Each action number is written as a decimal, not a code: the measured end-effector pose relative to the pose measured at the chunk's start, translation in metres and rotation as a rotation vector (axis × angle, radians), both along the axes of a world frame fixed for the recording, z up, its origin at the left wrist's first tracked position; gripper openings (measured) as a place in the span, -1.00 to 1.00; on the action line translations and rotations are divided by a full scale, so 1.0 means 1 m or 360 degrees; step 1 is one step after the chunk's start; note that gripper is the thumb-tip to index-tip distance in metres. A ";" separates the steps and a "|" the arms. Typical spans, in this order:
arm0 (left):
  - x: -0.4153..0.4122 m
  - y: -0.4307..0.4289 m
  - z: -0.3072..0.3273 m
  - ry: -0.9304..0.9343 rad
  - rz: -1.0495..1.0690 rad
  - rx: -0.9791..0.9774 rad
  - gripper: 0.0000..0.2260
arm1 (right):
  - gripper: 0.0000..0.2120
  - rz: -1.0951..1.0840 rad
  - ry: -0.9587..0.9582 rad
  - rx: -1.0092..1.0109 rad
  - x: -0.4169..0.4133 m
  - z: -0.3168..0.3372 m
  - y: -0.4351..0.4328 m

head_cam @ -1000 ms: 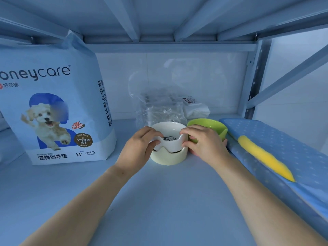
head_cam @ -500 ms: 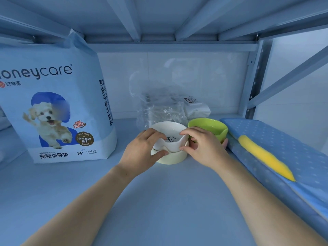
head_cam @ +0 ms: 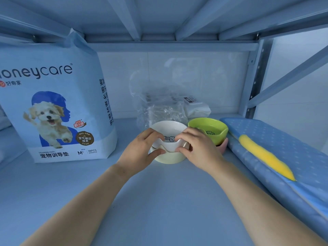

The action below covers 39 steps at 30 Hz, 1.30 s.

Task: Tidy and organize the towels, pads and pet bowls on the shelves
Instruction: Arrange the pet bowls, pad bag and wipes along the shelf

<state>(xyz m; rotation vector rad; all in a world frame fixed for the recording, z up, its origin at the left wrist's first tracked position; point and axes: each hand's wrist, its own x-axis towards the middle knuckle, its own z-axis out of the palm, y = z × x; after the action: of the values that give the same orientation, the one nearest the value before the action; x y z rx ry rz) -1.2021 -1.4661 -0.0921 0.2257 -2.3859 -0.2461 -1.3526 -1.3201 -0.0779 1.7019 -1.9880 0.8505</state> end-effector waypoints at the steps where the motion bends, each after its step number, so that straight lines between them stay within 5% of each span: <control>1: 0.000 -0.001 -0.001 0.0002 0.0006 0.0008 -0.72 | -0.78 0.0005 -0.0004 -0.0007 0.000 0.000 0.000; 13: -0.001 0.009 -0.007 0.0056 0.0108 0.0016 -0.71 | -0.67 -0.0099 -0.0086 0.0059 0.004 0.004 0.008; 24: -0.002 0.012 -0.008 0.0078 0.0109 0.0118 -0.59 | -0.70 -0.0306 -0.0156 -0.0265 -0.019 0.013 0.021; 30: -0.004 0.016 0.000 0.0127 0.0178 0.0251 -0.77 | -0.63 -0.0559 -0.0212 0.0053 -0.024 0.011 0.022; 39: -0.010 0.023 0.002 0.0207 0.0231 0.0321 -0.83 | -0.76 -0.0547 -0.0288 -0.0024 -0.023 0.015 0.024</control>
<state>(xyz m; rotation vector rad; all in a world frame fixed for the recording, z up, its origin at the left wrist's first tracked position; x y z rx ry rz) -1.2123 -1.4427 -0.0896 0.4606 -2.2042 -0.4202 -1.3759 -1.2965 -0.0634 1.2570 -2.2974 0.9148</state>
